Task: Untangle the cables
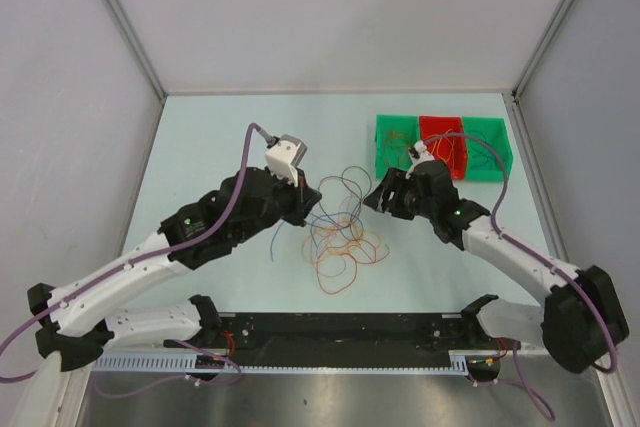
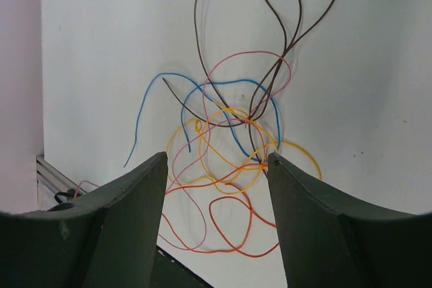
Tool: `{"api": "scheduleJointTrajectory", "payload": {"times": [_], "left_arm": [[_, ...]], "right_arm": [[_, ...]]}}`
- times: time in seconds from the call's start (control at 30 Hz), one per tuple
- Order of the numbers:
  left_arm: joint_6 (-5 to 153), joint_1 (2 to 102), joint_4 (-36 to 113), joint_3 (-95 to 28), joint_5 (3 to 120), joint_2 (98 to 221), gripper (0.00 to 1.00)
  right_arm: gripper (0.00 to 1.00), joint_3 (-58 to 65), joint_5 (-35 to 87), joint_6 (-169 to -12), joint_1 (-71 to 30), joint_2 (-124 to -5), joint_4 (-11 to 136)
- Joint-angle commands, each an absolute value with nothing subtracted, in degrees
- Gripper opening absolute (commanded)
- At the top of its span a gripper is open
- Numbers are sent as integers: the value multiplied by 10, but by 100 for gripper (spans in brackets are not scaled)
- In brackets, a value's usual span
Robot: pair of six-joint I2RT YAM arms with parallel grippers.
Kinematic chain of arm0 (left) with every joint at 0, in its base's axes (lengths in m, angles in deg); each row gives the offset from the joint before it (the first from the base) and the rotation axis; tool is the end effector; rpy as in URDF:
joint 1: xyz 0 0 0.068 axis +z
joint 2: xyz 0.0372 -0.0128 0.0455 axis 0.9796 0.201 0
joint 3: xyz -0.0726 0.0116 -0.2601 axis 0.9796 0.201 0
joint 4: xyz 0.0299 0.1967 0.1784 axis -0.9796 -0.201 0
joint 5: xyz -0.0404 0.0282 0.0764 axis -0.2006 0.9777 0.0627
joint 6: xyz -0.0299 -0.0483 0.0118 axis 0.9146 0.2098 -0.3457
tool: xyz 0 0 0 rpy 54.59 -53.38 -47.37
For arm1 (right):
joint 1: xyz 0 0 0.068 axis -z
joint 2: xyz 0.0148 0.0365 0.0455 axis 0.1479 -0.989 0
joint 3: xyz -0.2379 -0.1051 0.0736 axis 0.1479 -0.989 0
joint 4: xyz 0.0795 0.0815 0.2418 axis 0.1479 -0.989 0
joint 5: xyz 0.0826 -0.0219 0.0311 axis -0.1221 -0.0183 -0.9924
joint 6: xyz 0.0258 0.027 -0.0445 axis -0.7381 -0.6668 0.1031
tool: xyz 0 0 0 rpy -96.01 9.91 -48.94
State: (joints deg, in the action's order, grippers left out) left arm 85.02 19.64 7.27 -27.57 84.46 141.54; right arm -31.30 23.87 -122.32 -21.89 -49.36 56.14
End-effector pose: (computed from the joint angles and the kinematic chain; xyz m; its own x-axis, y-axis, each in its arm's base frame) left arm 0.1254 -0.1865 0.3918 -0.4342 0.0054 -0.9008 0.5818 0.7651 -0.2758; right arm 0.2241 0.1395 0.2412 -0.7396 0.2759 -0.6140 -0.2059 0.7757 0.5966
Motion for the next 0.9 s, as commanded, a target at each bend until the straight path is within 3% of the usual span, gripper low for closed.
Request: {"api": "scheduleJointTrajectory", "payload": {"times": [0.0, 0.4, 0.87], "left_arm": [[877, 197, 84, -246, 885, 1394, 0], [882, 219, 87, -203, 892, 1383, 0], [883, 244, 85, -196, 878, 1375, 0]], "right_arm": [[65, -281, 229, -1284, -232, -564, 670], [65, -238, 185, -1332, -254, -751, 785], [64, -228, 157, -1371, -259, -847, 900]]}}
